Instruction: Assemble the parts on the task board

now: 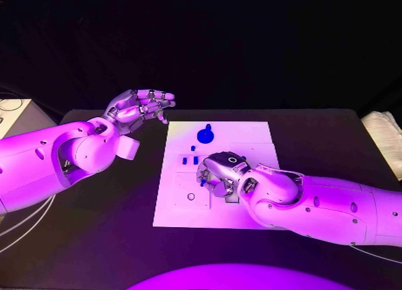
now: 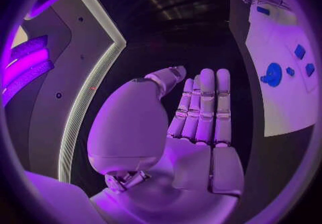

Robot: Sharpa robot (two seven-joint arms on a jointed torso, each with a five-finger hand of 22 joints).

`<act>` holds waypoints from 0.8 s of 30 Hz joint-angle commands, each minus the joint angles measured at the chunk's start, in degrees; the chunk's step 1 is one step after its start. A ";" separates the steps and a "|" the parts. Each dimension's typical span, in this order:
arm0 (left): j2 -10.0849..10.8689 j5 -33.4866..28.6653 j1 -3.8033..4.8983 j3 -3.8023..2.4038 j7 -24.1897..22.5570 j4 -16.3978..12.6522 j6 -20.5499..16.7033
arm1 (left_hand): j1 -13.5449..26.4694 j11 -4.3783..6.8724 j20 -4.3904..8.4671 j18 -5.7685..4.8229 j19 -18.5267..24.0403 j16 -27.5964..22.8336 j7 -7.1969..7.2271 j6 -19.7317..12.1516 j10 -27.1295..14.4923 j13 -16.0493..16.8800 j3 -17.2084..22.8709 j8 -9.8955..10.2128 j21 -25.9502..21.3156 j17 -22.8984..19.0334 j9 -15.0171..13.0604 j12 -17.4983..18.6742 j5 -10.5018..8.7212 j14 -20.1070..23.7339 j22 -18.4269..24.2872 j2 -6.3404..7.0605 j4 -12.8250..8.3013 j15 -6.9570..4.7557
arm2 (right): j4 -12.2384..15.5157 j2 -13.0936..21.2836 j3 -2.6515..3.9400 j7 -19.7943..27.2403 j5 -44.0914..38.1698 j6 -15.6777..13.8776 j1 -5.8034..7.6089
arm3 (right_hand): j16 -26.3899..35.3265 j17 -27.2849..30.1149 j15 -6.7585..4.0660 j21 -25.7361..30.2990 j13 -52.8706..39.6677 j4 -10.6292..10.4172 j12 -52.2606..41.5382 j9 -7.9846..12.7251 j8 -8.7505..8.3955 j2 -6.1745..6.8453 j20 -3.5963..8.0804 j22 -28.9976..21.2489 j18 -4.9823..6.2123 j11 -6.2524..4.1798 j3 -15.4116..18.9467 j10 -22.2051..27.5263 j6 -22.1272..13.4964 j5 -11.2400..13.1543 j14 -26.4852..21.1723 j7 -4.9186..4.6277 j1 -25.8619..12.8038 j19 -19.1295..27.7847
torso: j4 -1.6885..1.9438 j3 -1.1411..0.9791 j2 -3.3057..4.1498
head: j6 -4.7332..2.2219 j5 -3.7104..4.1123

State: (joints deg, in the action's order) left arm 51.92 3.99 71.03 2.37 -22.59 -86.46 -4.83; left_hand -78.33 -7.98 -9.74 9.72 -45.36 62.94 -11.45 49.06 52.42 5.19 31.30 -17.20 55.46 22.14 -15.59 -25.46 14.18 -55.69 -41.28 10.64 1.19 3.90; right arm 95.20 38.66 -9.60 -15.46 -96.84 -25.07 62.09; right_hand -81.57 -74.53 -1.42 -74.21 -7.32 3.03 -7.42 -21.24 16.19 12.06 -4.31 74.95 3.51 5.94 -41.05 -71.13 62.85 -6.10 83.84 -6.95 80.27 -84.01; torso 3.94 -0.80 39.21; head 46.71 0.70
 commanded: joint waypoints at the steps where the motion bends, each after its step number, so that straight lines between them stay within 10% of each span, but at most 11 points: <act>1: -0.02 -0.38 0.03 -0.04 -0.12 -0.16 1.23 | 0.75 -0.13 -0.02 0.79 -0.26 -0.33 -0.05 0.11 -0.34 -0.05 -0.26 -0.06 -0.34 -0.05 -0.01 -0.33 -0.23 -0.30 0.04 0.04 0.00 0.12 | -0.03 -0.24 -0.07 -0.91 -2.31 1.87 -0.09 | 0.34 0.04 -0.32 0.02 -1.16 0.36 -0.14 -0.09 -0.08 -0.62 0.41 6.76 -0.24 -3.06 -0.07 -3.61 0.09 -0.23 3.17 -0.17 -0.16 -1.14 | 0.00 -0.01 0.00 | 0.03 0.16; 19: 0.12 -0.27 0.03 -0.05 0.17 -0.31 1.48 | 0.74 -0.13 -0.03 0.79 -0.28 -0.37 -0.05 0.10 -0.41 -0.07 -0.31 -0.06 -0.47 -0.09 0.00 -0.37 -0.21 -0.26 0.14 0.02 -0.02 0.12 | 0.35 -0.86 -0.56 -1.26 -5.73 3.97 -0.18 | 0.56 0.56 0.35 1.89 -0.77 0.05 2.08 0.07 -1.48 0.57 -0.11 5.97 0.08 -2.32 1.55 -1.79 -1.69 -1.62 3.06 -0.84 -3.25 -0.42 | 0.00 0.00 -0.01 | 0.29 0.23; 24: 0.14 -0.27 0.03 -0.05 0.31 -0.32 1.60 | 0.72 -0.13 -0.03 0.79 -0.30 -0.39 -0.05 0.09 -0.42 -0.07 -0.34 -0.07 -0.55 -0.11 0.00 -0.40 -0.22 -0.24 0.19 0.00 -0.03 0.12 | 0.12 -0.63 -0.62 -0.95 -5.55 1.86 -0.18 | 3.72 5.78 1.77 11.97 1.31 -0.09 3.87 0.73 -4.07 2.41 -1.23 0.90 1.93 -0.60 2.35 5.61 -5.49 -1.49 1.58 -1.75 -5.20 3.08 | -0.04 -0.01 -0.03 | 0.22 0.21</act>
State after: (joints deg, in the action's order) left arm 52.10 3.99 71.03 2.37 -22.17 -86.60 -4.33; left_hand -78.33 -7.99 -9.74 9.72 -45.36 62.94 -11.45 49.06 52.42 5.20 31.30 -17.20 55.18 22.09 -15.60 -25.68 14.18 -55.70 -41.14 10.64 1.19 3.90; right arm 95.26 38.04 -10.14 -17.19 -101.60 -22.94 62.10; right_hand -78.10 -69.13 0.01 -62.95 -6.28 2.98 -3.75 -20.56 12.28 13.47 -5.48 74.87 4.88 5.06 -38.98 -66.12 57.58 -7.81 84.02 -8.61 74.95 -81.17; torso 3.95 -0.80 39.22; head 46.98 0.93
